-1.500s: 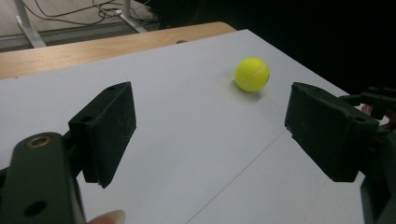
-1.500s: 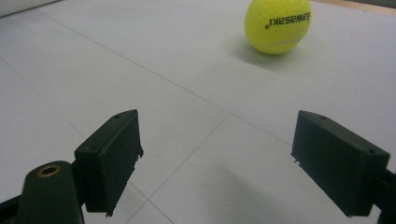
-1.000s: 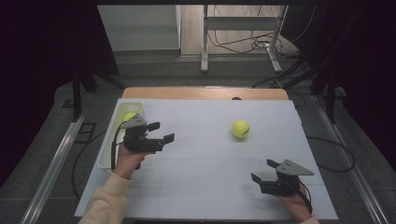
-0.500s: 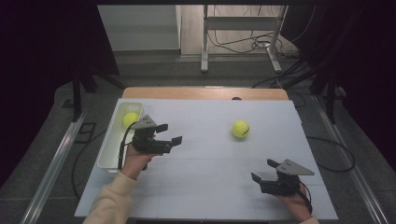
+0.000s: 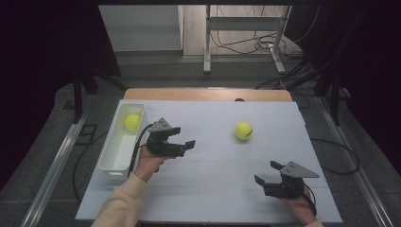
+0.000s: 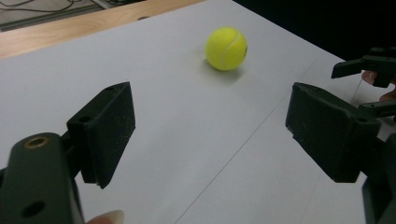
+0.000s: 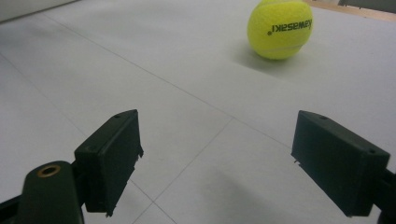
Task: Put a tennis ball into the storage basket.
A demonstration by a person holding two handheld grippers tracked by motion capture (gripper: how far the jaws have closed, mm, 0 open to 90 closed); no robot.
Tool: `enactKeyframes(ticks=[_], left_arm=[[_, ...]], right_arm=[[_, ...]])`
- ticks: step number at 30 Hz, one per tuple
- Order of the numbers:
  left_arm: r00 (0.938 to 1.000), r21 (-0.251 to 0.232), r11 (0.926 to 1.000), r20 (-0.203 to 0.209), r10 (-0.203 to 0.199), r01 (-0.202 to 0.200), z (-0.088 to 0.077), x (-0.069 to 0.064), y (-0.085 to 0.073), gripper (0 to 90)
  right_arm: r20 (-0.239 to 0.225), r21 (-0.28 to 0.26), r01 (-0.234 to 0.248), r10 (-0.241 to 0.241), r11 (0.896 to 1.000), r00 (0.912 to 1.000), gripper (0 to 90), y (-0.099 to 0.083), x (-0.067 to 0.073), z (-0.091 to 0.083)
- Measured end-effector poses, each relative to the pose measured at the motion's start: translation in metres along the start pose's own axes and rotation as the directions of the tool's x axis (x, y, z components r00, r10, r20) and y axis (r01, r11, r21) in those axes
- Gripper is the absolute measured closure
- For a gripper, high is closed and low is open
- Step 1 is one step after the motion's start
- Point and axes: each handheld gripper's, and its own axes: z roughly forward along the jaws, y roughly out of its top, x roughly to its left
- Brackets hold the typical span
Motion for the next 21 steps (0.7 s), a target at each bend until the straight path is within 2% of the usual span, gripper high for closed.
enactKeyframes(ticks=[10, 17, 21], left_arm=[[0.9998, 0.038, 0.9992, 0.017, 0.013, -0.013, 0.025, -0.006, 0.0, 16.5], [0.9998, 0.063, 0.998, 0.019, -0.004, 0.002, 0.051, -0.007, 0.003, 16.7], [0.9998, 0.08, 0.9967, 0.017, 0.006, -0.007, 0.063, -0.009, 0.007, 16.6]], right_arm=[[0.006, 0.004, 0.005, -0.005, 1.0, 1.0, 16.3, 0.001, 0.001, 0.002], [0.002, 0.006, 0.011, -0.011, 1.0, 0.9999, 16.3, 0.001, 0.001, 0.003], [0.0, 0.005, 0.008, -0.008, 1.0, 1.0, 16.3, 0.0, 0.001, 0.001]])
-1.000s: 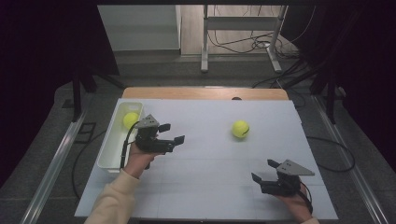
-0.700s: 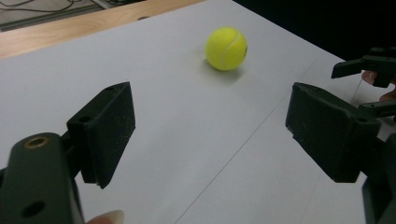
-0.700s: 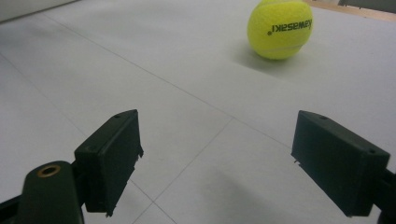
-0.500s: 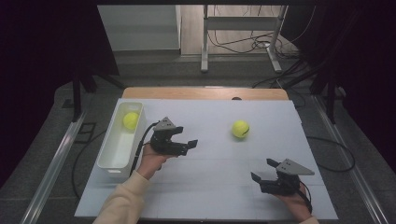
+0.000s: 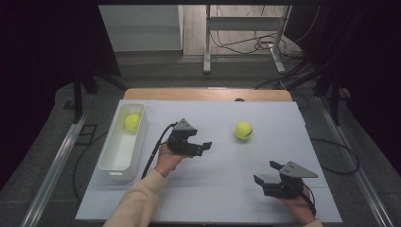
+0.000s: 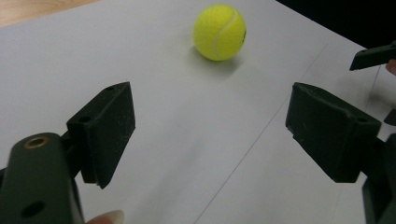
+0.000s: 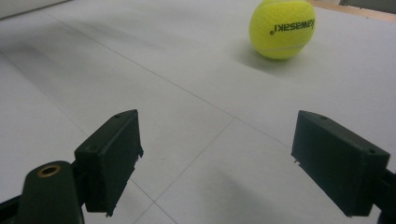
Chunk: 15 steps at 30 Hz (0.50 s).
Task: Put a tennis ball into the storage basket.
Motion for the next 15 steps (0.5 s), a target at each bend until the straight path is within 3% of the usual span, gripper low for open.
enactKeyframes(ticks=[15], left_arm=[[0.9991, 0.023, 0.9989, 0.004, 0.041, -0.041, 0.029, -0.009, 0.016, 16.6]], right_arm=[[-0.01, -0.004, 0.005, -0.005, 1.0, 0.9999, 16.4, 0.001, 0.002, 0.002]])
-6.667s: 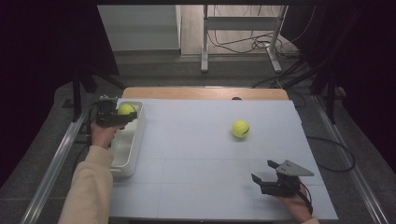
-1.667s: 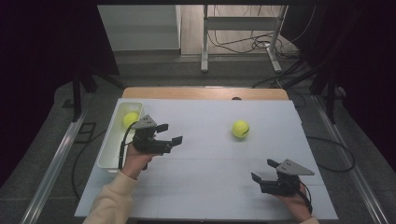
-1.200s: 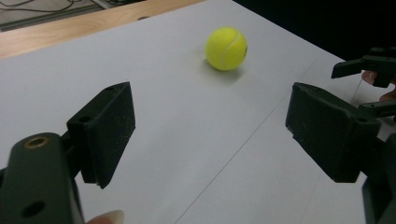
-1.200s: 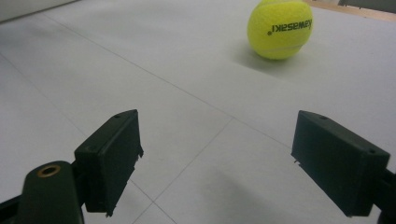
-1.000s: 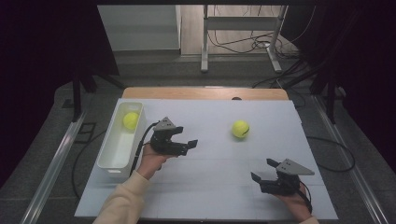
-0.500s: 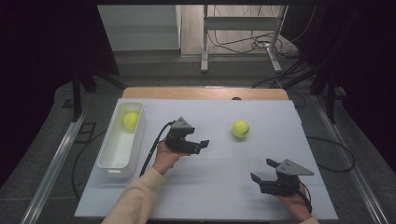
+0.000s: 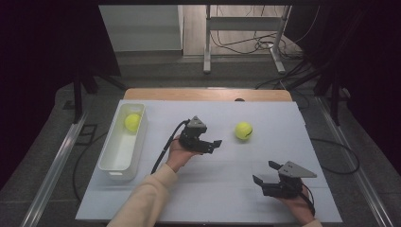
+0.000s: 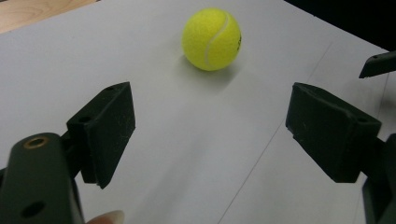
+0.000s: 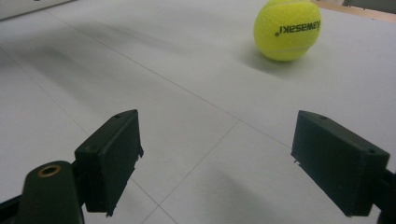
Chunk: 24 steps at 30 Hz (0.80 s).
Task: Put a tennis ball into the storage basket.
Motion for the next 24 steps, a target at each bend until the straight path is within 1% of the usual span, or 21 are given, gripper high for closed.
enactKeyframes(ticks=[5, 8, 11, 18, 24], left_arm=[[1.0, 0.0, 1.0, 0.004, -0.008, 0.008, 0.009, 0.001, 0.001, 16.7], [1.0, 0.01, 0.9999, -0.003, -0.008, 0.009, 0.014, 0.002, 0.0, 17.0], [0.9999, 0.018, 0.9998, -0.007, -0.008, 0.008, 0.016, 0.003, 0.0, 17.0], [0.9997, 0.024, 0.9995, -0.006, -0.022, 0.022, 0.021, 0.004, 0.002, 16.9], [0.9999, 0.03, 0.9995, -0.013, -0.008, 0.008, 0.024, 0.002, 0.007, 16.8]], right_arm=[[0.002, 0.004, -0.001, 0.001, 1.0, 1.0, 16.4, 0.0, 0.001, 0.001], [-0.002, 0.0, 0.001, -0.001, 1.0, 1.0, 16.4, 0.001, 0.001, 0.001], [-0.002, 0.001, 0.0, 0.0, 1.0, 1.0, 16.4, 0.001, 0.002, 0.002], [-0.001, -0.001, 0.003, -0.003, 1.0, 1.0, 16.4, 0.002, 0.003, 0.001], [-0.004, -0.003, 0.005, -0.005, 1.0, 1.0, 16.4, 0.002, 0.004, 0.0]])
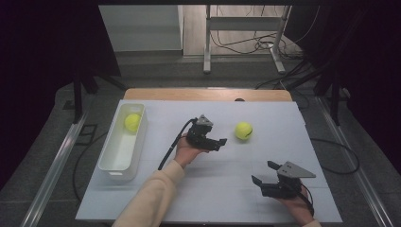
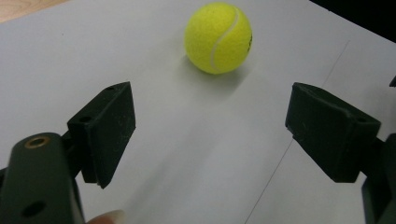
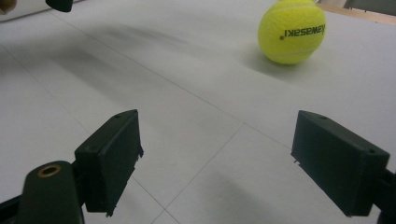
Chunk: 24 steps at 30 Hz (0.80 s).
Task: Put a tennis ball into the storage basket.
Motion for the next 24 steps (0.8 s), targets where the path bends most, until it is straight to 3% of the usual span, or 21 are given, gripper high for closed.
enactKeyframes(ticks=[24], left_arm=[[0.9999, 0.041, 0.9991, 0.002, 0.015, -0.015, 0.027, -0.009, 0.015, 16.9]], right_arm=[[-0.009, -0.002, -0.001, 0.001, 1.0, 1.0, 16.4, 0.0, 0.0, -0.001]])
